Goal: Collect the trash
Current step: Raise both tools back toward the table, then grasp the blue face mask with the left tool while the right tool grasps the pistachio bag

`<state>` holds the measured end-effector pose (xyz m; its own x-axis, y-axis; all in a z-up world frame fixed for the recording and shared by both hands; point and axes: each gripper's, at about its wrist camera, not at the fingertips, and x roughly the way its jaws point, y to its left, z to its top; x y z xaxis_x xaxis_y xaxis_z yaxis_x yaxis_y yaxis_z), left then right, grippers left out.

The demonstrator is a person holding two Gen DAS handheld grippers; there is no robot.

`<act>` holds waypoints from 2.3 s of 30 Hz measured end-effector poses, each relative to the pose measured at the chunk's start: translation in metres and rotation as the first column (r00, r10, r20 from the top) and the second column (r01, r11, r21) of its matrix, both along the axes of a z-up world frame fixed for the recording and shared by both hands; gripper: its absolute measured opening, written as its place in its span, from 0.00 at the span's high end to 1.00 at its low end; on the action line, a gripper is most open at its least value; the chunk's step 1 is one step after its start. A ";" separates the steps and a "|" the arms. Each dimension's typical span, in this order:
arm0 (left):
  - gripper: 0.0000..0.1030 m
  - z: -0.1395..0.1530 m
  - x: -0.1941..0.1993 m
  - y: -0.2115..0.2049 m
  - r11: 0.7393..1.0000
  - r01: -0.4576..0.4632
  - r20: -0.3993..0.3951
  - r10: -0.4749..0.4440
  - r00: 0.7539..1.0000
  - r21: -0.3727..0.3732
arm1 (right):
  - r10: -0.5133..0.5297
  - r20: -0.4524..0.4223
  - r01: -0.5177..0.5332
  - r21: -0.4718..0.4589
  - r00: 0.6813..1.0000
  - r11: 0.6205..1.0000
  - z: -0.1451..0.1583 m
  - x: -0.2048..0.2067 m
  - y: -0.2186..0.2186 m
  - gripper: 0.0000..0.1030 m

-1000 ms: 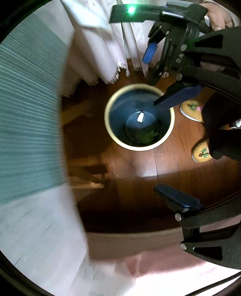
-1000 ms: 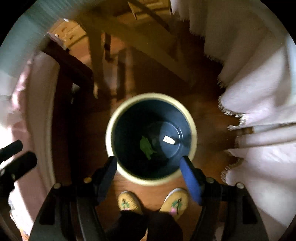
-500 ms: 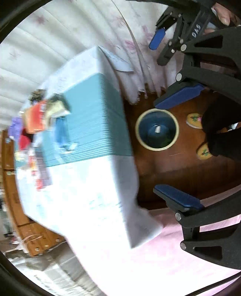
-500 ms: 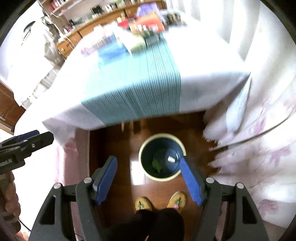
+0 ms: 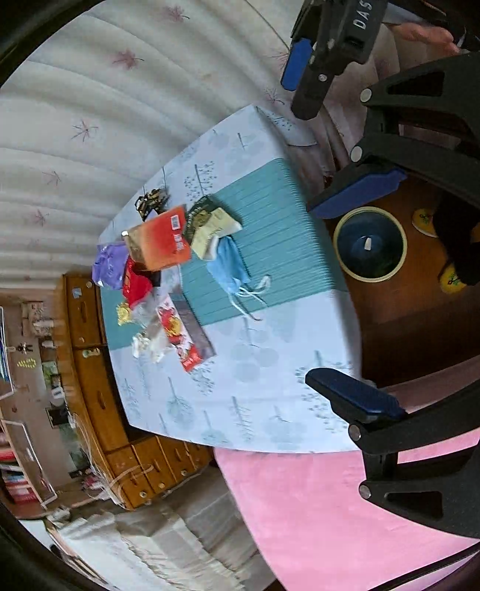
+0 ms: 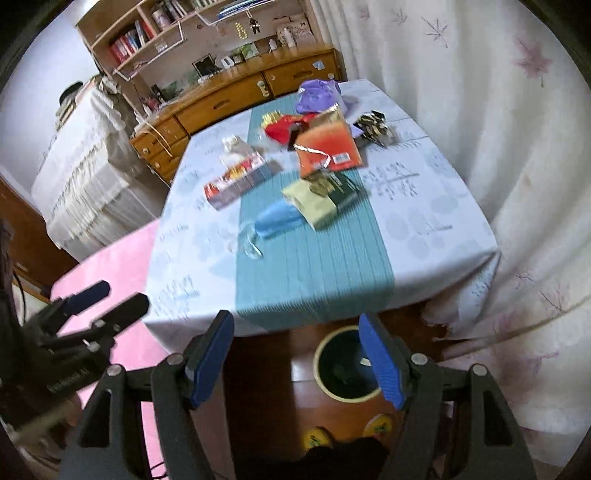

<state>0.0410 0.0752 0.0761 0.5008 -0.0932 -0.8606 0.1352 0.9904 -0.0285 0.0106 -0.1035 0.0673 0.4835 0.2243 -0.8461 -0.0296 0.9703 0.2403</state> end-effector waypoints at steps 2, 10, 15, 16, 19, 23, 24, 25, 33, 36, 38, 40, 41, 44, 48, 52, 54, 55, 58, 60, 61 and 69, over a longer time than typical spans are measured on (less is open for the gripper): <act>0.20 -0.004 0.013 -0.006 1.000 0.014 -0.003 -0.014 1.000 0.015 | 0.004 -0.013 -0.003 0.014 1.000 1.000 0.001 0.014 0.000 0.31; 0.21 -0.055 0.083 -0.029 0.995 0.011 -0.098 -0.001 0.995 0.103 | 0.049 -0.124 -0.040 0.076 0.991 0.996 -0.034 0.080 -0.017 0.31; 0.21 -0.081 0.117 -0.043 0.993 -0.004 -0.143 0.021 0.989 0.115 | 0.077 -0.199 -0.053 0.123 0.977 0.991 -0.058 0.123 -0.027 0.31; 0.21 -0.085 0.122 -0.046 0.994 0.000 -0.152 0.018 0.988 0.113 | 0.082 -0.207 -0.057 0.127 0.975 0.990 -0.062 0.129 -0.027 0.31; 0.21 -0.103 0.140 -0.057 0.991 0.021 -0.190 0.004 0.982 0.129 | 0.080 -0.224 -0.051 0.131 0.971 0.990 -0.072 0.146 -0.030 0.31; 0.21 -0.122 0.161 -0.067 0.985 0.070 -0.221 -0.033 0.975 0.159 | 0.042 -0.256 0.000 0.164 0.966 0.986 -0.085 0.164 -0.037 0.29; 0.21 -0.128 0.169 -0.069 0.983 0.087 -0.228 -0.048 0.973 0.164 | 0.027 -0.266 0.021 0.173 0.964 0.985 -0.089 0.169 -0.040 0.28; 0.21 -0.133 0.175 -0.070 0.981 0.102 -0.233 -0.062 0.970 0.163 | 0.014 -0.273 0.037 0.179 0.962 0.983 -0.092 0.172 -0.041 0.27; 0.23 -0.175 0.220 -0.067 0.979 0.201 -0.329 -0.182 0.927 0.024 | -0.145 -0.320 0.216 0.201 0.936 0.955 -0.113 0.199 -0.048 0.25; 0.38 -0.185 0.225 -0.062 0.972 0.233 -0.362 -0.228 0.904 -0.030 | -0.202 -0.350 0.293 0.230 0.915 0.928 -0.123 0.207 -0.045 0.21; 0.45 -0.184 0.226 -0.060 0.962 0.266 -0.349 -0.268 0.898 -0.056 | -0.235 -0.368 0.333 0.229 0.900 0.915 -0.130 0.213 -0.040 0.19; 0.55 -0.184 0.228 -0.057 0.954 0.295 -0.350 -0.295 0.889 -0.053 | -0.267 -0.386 0.367 0.213 0.883 0.905 -0.137 0.220 -0.032 0.19; 0.67 -0.184 0.229 -0.055 0.950 0.308 -0.349 -0.306 0.886 -0.053 | -0.277 -0.392 0.377 0.207 0.877 0.903 -0.140 0.222 -0.030 0.19; 0.86 -0.186 0.236 -0.043 0.942 0.312 -0.366 -0.335 0.868 -0.121 | -0.315 -0.406 0.419 0.199 0.858 0.886 -0.149 0.229 -0.020 0.17; 0.90 -0.190 0.242 -0.030 0.935 0.302 -0.381 -0.352 0.855 -0.187 | -0.390 -0.422 0.504 0.201 0.818 0.840 -0.153 0.235 -0.015 0.13; 0.90 -0.189 0.243 -0.018 0.927 0.310 -0.384 -0.370 0.846 -0.211 | -0.444 -0.443 0.559 0.169 0.779 0.812 -0.154 0.240 -0.015 0.12; 0.90 -0.186 0.242 -0.008 0.925 0.307 -0.385 -0.373 0.844 -0.223 | -0.468 -0.454 0.580 0.142 0.758 0.802 -0.154 0.242 -0.013 0.13; 0.90 -0.185 0.243 -0.004 0.923 0.307 -0.385 -0.376 0.843 -0.230 | -0.476 -0.454 0.582 0.124 0.753 0.803 -0.154 0.244 -0.012 0.14; 0.90 -0.178 0.246 0.007 0.917 0.319 -0.372 -0.391 0.842 -0.241 | -0.467 -0.440 0.565 0.117 0.767 0.817 -0.151 0.252 -0.003 0.24; 0.91 -0.171 0.248 0.008 0.915 0.327 -0.361 -0.396 0.845 -0.239 | -0.481 -0.430 0.576 0.118 0.764 0.809 -0.149 0.254 -0.002 0.29; 0.91 -0.168 0.248 0.012 0.914 0.327 -0.354 -0.396 0.847 -0.241 | -0.485 -0.425 0.581 0.125 0.764 0.804 -0.147 0.255 -0.001 0.31; 0.91 -0.149 0.252 0.045 0.915 0.295 -0.330 -0.378 0.865 -0.274 | -0.478 -0.400 0.566 0.135 0.782 0.813 -0.139 0.250 0.004 0.44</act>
